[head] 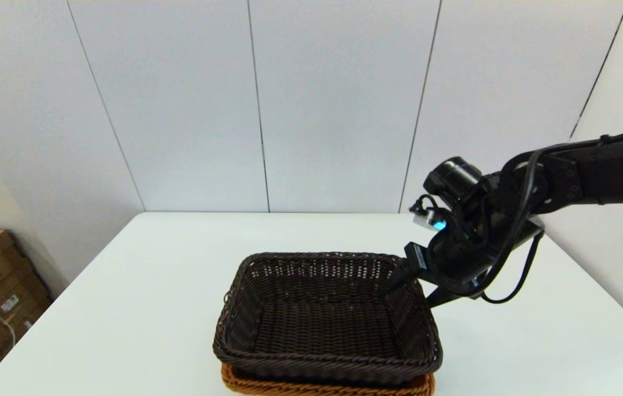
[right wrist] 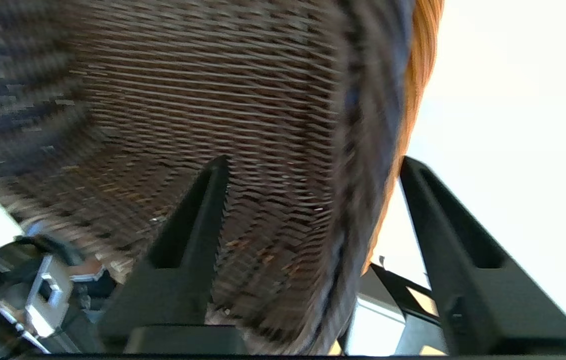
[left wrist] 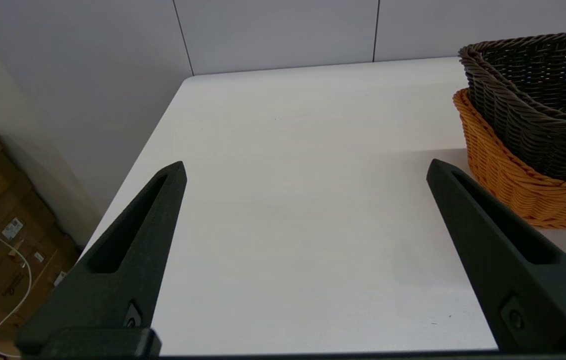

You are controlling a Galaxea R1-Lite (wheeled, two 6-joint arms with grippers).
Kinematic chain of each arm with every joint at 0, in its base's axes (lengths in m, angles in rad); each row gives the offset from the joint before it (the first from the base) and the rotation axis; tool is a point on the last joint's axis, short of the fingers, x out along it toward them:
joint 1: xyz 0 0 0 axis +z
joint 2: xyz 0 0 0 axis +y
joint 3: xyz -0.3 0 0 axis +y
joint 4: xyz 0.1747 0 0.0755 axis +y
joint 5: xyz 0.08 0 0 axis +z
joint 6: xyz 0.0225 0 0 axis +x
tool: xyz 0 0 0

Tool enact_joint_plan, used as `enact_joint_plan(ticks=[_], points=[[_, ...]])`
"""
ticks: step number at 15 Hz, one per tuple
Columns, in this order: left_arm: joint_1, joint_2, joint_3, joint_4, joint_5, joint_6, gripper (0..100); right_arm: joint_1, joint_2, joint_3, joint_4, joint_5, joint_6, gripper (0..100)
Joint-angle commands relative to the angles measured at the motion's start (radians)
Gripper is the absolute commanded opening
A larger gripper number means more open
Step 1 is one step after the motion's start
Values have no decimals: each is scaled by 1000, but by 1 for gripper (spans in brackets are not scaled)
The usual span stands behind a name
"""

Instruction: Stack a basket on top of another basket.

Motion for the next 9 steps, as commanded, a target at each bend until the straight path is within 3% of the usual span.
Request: enact_joint_plan(ticks=[1, 5, 9], points=[[0, 1, 3, 0, 0, -1, 100, -29, -121, -74, 84, 48, -4, 100], [0, 1, 2, 0, 2, -1, 100, -95, -299, -88, 158, 125, -44, 100], [0, 1, 3, 0, 2, -3, 100, -291, -579, -19, 267, 205, -138, 100]])
